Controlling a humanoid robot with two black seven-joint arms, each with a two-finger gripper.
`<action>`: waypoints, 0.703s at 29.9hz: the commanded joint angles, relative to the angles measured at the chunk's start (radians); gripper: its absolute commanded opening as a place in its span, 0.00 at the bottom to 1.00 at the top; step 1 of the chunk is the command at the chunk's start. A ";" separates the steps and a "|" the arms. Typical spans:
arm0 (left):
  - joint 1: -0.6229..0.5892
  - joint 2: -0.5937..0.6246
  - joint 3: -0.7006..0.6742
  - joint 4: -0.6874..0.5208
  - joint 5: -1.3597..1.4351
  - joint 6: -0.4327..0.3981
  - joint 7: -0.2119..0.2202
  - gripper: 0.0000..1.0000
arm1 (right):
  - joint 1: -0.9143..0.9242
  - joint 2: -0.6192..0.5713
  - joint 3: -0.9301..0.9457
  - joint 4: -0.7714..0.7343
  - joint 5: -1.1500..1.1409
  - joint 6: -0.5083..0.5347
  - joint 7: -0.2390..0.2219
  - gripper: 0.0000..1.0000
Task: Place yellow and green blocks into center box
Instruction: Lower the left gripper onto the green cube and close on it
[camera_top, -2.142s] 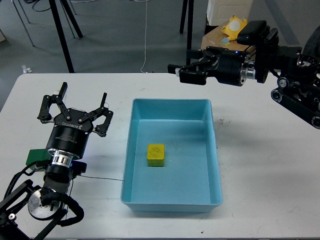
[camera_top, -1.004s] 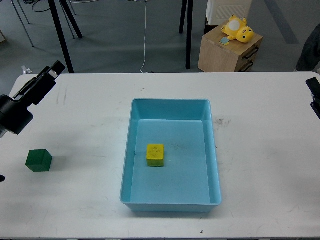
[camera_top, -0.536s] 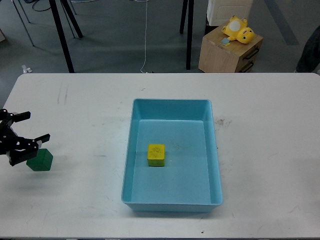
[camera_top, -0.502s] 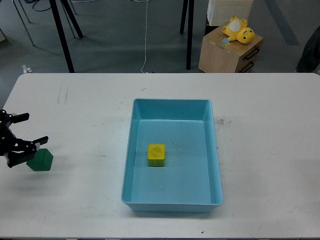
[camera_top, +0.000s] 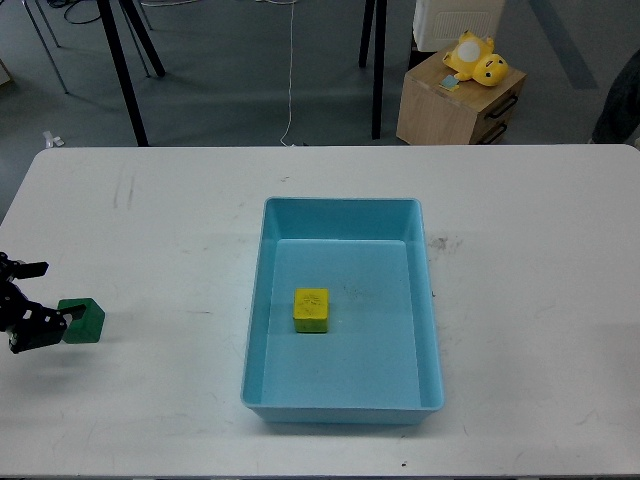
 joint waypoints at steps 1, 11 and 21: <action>-0.021 -0.024 0.039 0.019 0.000 -0.018 0.000 0.96 | 0.000 0.008 -0.001 0.000 0.000 0.000 0.000 0.99; -0.172 -0.104 0.234 0.149 0.000 -0.020 0.000 0.96 | -0.002 0.012 0.001 -0.002 0.000 0.000 -0.002 0.99; -0.172 -0.106 0.253 0.162 0.000 -0.020 0.000 0.93 | -0.003 0.014 -0.001 -0.002 0.000 -0.012 -0.002 0.99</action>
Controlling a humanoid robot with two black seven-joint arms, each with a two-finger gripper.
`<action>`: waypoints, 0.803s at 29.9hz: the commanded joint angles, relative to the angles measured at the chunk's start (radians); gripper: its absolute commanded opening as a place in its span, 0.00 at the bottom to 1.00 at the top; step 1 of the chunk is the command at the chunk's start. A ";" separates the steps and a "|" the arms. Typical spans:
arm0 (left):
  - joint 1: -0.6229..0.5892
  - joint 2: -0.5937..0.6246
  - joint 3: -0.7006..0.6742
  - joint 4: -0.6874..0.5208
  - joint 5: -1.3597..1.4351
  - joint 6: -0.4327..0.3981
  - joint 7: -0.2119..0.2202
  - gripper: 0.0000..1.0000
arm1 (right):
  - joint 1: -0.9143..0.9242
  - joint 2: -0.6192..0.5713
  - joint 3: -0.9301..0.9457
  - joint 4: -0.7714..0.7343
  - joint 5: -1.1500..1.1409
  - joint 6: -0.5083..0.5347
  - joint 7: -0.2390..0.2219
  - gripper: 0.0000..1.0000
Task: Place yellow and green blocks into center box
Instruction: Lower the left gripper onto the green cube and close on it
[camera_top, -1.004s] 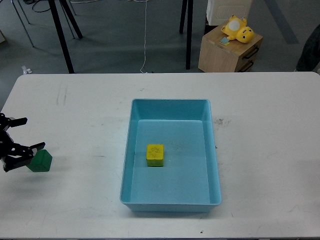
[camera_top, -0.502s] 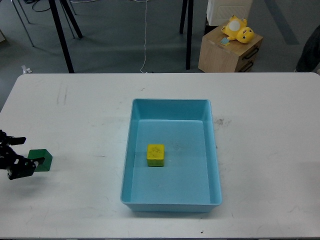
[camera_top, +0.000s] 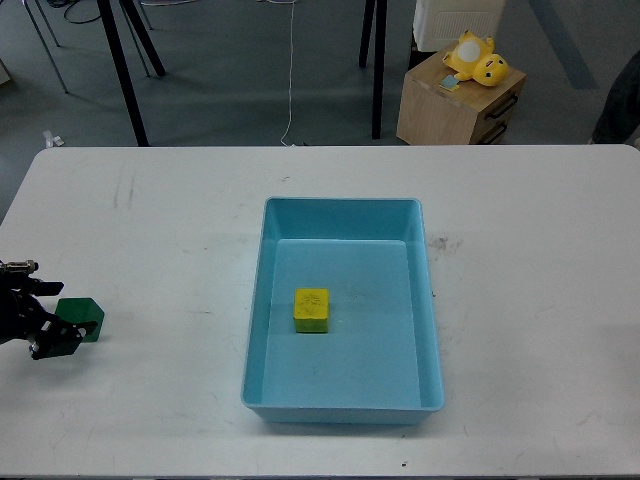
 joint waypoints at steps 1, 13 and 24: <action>0.000 0.001 0.014 0.009 0.000 0.000 0.000 0.93 | 0.000 0.001 -0.001 0.000 0.000 0.000 0.000 0.99; 0.000 -0.019 0.039 0.029 0.000 0.009 0.000 0.72 | 0.001 0.001 0.000 -0.001 0.000 -0.002 0.000 0.99; -0.009 -0.053 0.036 0.067 0.000 0.009 0.000 0.49 | 0.000 0.001 0.000 -0.010 0.000 -0.016 0.000 0.99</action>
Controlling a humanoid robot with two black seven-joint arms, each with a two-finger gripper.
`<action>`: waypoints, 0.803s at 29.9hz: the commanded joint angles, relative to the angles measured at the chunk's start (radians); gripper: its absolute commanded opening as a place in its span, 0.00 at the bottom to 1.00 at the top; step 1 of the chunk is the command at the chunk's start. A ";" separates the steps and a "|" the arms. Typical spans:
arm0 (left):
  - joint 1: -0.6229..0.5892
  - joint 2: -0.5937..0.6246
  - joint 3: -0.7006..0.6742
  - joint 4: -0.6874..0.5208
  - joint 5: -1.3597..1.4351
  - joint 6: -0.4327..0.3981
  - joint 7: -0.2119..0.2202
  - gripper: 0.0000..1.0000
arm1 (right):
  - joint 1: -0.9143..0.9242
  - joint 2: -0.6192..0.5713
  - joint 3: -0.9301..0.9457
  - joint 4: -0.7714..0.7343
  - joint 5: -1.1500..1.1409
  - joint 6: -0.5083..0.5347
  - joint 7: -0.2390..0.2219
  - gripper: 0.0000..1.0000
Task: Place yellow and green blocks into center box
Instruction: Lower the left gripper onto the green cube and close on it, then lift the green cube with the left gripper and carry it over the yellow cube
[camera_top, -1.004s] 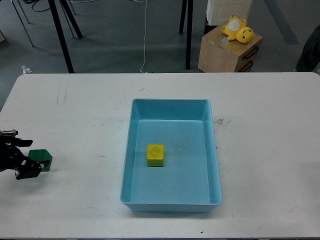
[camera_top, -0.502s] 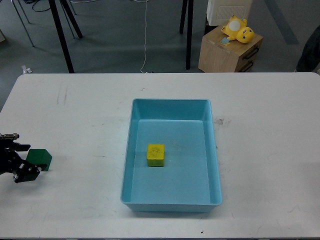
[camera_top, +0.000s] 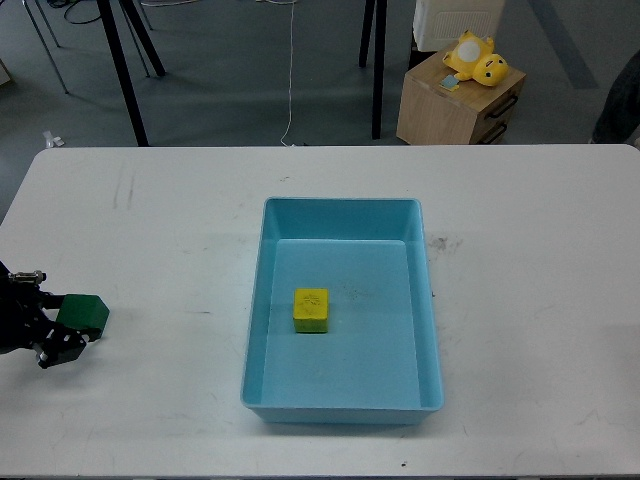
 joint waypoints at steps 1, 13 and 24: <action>-0.005 -0.007 0.005 0.010 0.000 -0.001 0.000 0.45 | 0.000 0.000 0.000 -0.003 0.000 -0.002 0.000 0.99; -0.067 0.014 0.005 0.013 0.000 0.113 0.000 0.28 | -0.002 0.000 -0.003 -0.003 0.000 -0.012 0.000 0.99; -0.229 0.076 -0.002 -0.222 -0.065 0.117 0.000 0.18 | -0.002 0.000 -0.006 -0.003 0.000 -0.012 0.000 0.99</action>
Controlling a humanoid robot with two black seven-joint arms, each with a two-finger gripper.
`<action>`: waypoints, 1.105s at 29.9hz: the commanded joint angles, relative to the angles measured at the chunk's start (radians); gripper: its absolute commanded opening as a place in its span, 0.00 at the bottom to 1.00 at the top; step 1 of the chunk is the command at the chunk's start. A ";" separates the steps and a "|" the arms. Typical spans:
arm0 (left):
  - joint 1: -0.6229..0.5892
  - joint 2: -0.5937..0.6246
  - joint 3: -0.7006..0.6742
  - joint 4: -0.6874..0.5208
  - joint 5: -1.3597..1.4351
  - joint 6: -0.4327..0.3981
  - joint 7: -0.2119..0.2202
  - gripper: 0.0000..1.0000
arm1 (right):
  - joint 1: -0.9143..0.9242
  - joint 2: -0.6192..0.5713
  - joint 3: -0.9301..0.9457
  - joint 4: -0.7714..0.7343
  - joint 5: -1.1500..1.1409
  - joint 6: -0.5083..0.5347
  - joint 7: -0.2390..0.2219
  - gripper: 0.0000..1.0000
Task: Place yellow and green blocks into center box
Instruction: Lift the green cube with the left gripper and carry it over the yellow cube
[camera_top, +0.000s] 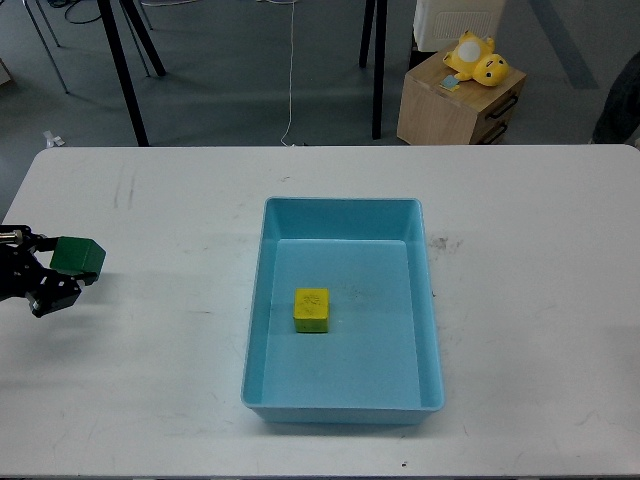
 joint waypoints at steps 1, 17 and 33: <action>-0.073 0.002 0.006 -0.117 -0.020 -0.002 0.000 0.18 | 0.000 0.000 0.000 -0.001 0.000 0.000 0.000 0.99; -0.472 -0.253 0.211 -0.246 -0.015 -0.279 0.000 0.18 | 0.000 0.011 -0.009 0.000 0.000 -0.001 0.000 0.99; -0.509 -0.486 0.358 -0.171 -0.017 -0.437 0.000 0.18 | 0.002 0.014 -0.016 0.000 0.002 -0.001 0.000 0.99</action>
